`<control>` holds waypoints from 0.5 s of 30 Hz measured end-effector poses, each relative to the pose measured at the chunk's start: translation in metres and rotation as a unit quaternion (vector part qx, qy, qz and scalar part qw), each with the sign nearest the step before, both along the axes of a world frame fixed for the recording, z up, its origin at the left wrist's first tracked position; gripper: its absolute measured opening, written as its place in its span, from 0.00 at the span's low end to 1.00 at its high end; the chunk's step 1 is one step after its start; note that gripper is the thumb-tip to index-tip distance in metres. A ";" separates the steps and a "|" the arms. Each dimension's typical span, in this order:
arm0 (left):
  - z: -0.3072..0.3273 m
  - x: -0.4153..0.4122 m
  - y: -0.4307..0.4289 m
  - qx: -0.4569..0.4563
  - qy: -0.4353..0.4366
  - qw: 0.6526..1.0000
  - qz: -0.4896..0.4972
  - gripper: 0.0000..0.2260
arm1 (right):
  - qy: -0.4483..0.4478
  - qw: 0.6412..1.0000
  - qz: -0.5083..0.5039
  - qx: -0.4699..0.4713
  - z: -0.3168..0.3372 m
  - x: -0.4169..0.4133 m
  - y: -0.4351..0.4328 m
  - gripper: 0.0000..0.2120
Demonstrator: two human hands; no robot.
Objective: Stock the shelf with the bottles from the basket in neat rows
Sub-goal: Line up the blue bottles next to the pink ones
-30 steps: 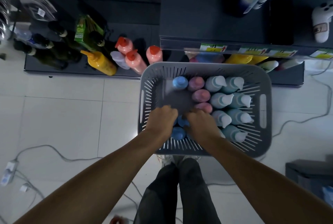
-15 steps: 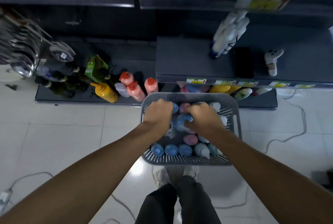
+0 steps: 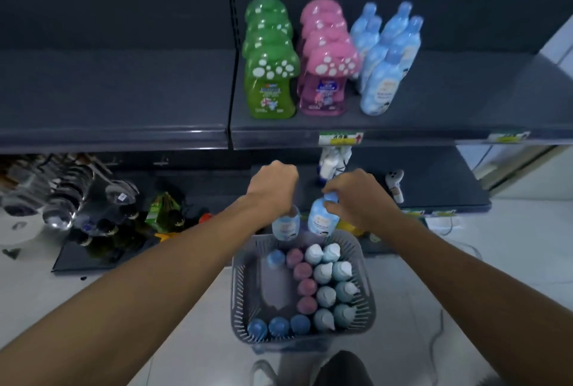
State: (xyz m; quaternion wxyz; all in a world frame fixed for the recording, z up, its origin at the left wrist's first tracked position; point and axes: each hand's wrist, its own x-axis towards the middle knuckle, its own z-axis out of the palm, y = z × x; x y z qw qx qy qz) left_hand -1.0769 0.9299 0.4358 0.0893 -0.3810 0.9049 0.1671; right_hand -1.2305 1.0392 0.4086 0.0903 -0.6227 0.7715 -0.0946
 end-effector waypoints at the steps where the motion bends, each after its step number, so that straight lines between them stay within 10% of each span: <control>1: 0.011 -0.004 0.001 -0.001 0.008 1.000 -0.007 0.18 | 0.001 1.000 -0.001 -0.018 0.010 -0.005 0.002 0.12; 15: 0.135 -0.073 0.015 -0.092 0.105 0.985 -0.106 0.12 | -0.003 0.993 -0.086 -0.082 0.155 -0.073 0.041 0.08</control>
